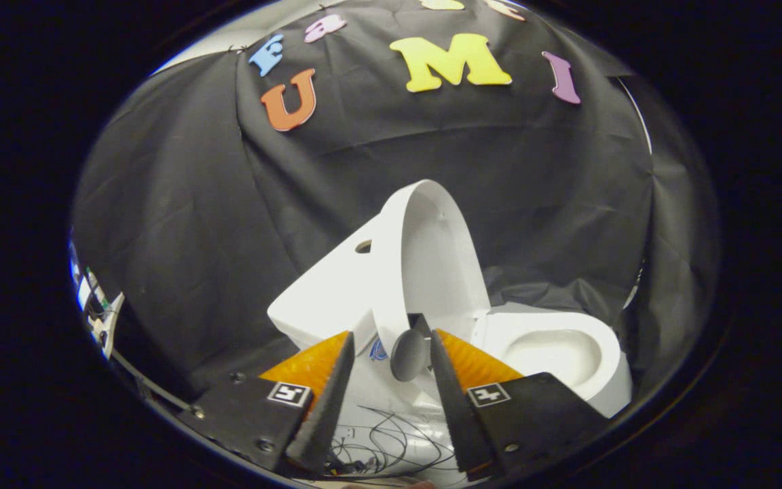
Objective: Open the toilet lid.
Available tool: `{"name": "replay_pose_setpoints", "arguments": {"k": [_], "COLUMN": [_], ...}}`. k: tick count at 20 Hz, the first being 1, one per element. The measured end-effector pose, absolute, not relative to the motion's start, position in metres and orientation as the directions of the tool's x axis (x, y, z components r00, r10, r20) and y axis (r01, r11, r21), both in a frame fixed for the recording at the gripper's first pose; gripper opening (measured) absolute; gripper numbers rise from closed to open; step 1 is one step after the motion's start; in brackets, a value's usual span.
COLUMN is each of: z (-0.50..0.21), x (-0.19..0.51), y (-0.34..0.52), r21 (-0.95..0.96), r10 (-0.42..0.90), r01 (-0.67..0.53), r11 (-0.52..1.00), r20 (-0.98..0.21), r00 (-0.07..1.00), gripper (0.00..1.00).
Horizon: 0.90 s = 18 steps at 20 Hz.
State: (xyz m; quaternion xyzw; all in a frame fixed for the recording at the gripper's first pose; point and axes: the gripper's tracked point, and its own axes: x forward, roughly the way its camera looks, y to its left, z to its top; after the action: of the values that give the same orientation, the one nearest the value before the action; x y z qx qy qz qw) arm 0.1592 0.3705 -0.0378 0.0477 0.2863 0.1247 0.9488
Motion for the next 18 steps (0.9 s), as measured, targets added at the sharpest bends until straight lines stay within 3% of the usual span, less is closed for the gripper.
{"name": "replay_pose_setpoints", "arguments": {"k": [2, 3, 6, 15, 18], "z": [-0.026, -0.022, -0.006, 0.083, 0.090], "x": [0.153, 0.149, 0.131, 0.100, 0.083], "y": [0.358, 0.353, 0.337, 0.214, 0.169], "r21": [0.136, 0.130, 0.123, 0.064, 0.044], "r10": [0.257, 0.271, 0.326, 0.216, 0.169], "r01": [-0.218, -0.238, -0.305, -0.208, -0.165], "r11": [0.966, 0.963, 0.944, 0.976, 0.985], "r20": [-0.505, -0.499, -0.473, -0.170, -0.133], "r00": [0.824, 0.823, 0.818, 0.962, 0.977], "gripper": [0.86, 0.89, 0.89, 0.90, 0.93]}}
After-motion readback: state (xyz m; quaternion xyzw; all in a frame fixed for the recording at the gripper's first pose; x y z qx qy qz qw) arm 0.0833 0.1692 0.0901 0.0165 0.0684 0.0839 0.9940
